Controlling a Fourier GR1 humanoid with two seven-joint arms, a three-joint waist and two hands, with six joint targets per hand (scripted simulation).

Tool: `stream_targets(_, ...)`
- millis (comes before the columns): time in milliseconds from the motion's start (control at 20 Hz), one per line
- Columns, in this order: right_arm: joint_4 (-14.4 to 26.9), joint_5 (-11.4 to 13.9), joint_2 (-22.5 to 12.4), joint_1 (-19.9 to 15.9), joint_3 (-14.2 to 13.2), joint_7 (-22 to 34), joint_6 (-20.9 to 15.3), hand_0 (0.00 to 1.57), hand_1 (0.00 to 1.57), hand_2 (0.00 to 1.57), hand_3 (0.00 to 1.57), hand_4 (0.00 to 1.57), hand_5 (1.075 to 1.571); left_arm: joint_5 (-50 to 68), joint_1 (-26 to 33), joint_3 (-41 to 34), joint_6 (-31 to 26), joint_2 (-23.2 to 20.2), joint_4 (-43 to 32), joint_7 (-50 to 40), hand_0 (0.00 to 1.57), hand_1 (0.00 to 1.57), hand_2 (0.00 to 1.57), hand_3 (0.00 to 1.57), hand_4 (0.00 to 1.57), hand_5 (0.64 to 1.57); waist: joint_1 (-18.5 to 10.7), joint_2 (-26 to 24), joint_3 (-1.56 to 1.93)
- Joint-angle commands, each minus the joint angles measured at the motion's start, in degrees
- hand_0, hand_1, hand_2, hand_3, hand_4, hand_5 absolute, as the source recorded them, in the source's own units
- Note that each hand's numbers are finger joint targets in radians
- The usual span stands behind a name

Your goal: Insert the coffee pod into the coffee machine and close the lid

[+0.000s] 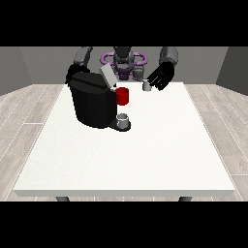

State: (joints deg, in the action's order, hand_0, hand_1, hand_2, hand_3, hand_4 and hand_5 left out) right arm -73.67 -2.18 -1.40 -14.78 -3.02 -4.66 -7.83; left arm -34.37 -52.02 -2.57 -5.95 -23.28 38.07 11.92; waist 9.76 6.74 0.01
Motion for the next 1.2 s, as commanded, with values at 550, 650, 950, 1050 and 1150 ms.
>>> stream_targets(550, -3.3, 0.7, -0.9, -4.9, 0.7, 2.3, -0.1, 0.00, 0.00, 0.00, 0.00, 0.50, 1.571, -0.1, -13.2, -3.7, -1.5, -2.9, -0.1, -6.2, 1.26, 1.26, 1.32, 1.26, 0.49, 1.571, 6.1, 4.4, 0.01)
stream_targets(650, -2.7, 1.6, -0.7, -2.3, 0.9, -0.1, -0.6, 0.00, 0.00, 0.00, 0.00, 0.54, 1.571, 0.8, -13.2, -4.5, -4.1, -4.2, -0.6, -5.5, 1.28, 1.28, 1.34, 1.28, 0.52, 1.571, 5.7, 4.3, 0.01)
stream_targets(950, -3.2, 2.3, 0.0, -2.3, 1.7, 0.0, -1.8, 0.00, 0.00, 0.00, 0.00, 0.53, 1.571, -1.0, -13.6, -3.5, -1.2, -1.8, -0.4, -6.5, 1.26, 1.26, 1.30, 1.24, 0.49, 1.571, 6.1, 5.2, 0.01)
stream_targets(1050, -5.1, 2.1, -1.5, -3.7, 1.4, 3.6, -1.3, 0.00, 0.00, 0.00, 0.00, 0.52, 1.571, -0.9, -13.3, -3.6, -1.1, -0.8, -1.4, -6.4, 1.31, 1.31, 1.33, 1.24, 0.49, 1.571, 7.1, 4.8, 0.00)
stream_targets(1150, -6.6, 3.7, 1.3, -2.0, 4.0, 3.2, -4.1, 0.00, 0.00, 0.00, 0.00, 0.48, 1.571, -1.5, -12.9, -3.7, -0.7, -1.8, -2.2, -5.0, 1.31, 1.31, 1.33, 1.23, 0.49, 1.571, 7.5, 5.6, -0.01)
